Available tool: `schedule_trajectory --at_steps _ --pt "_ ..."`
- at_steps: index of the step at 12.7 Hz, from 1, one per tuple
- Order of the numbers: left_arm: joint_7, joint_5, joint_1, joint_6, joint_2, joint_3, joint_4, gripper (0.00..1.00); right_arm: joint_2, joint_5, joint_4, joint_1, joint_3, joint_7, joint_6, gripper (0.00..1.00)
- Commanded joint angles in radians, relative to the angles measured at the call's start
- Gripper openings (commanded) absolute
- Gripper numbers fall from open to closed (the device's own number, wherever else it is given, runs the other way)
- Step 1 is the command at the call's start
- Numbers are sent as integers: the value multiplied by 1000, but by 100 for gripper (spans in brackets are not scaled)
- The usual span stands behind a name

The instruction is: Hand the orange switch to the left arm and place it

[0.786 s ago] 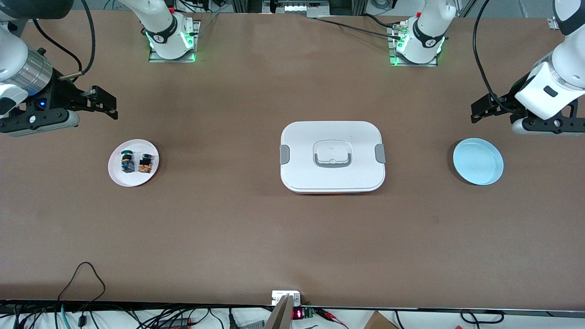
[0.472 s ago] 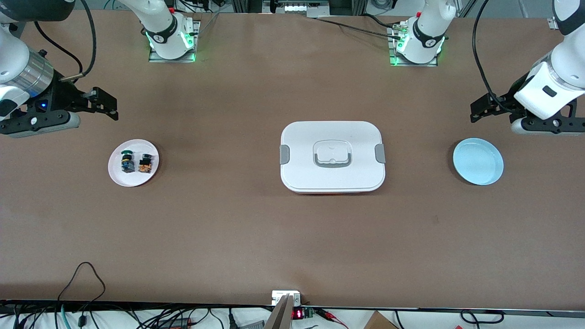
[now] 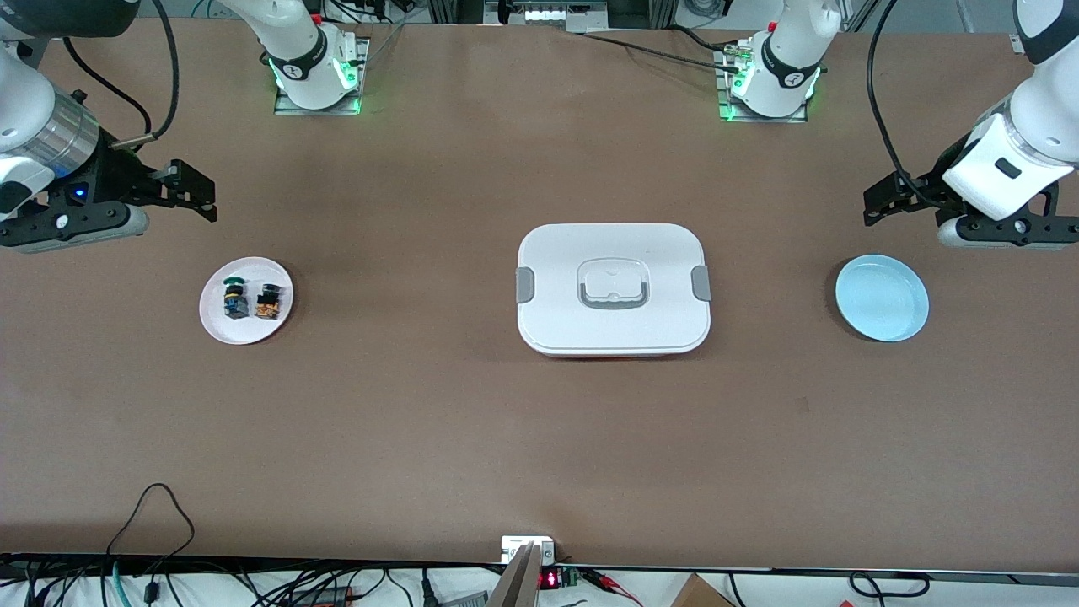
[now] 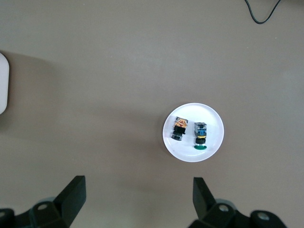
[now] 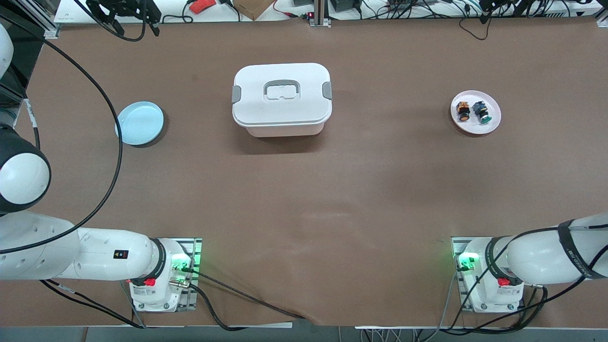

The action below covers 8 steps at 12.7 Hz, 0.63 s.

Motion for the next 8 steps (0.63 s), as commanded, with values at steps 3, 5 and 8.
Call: schedule_trajectory --at_steps 3,5,8 --pt "-20 20 -9 -33 12 -11 34 100 11 -110 21 69 5 -163 -74 100" --pt "-20 19 -6 -33 13 -14 40 100 22 -109 17 67 5 -222 -64 100" --pt "-19 19 8 -36 13 -5 40 100 42 -102 19 58 -3 -343 -44 100"
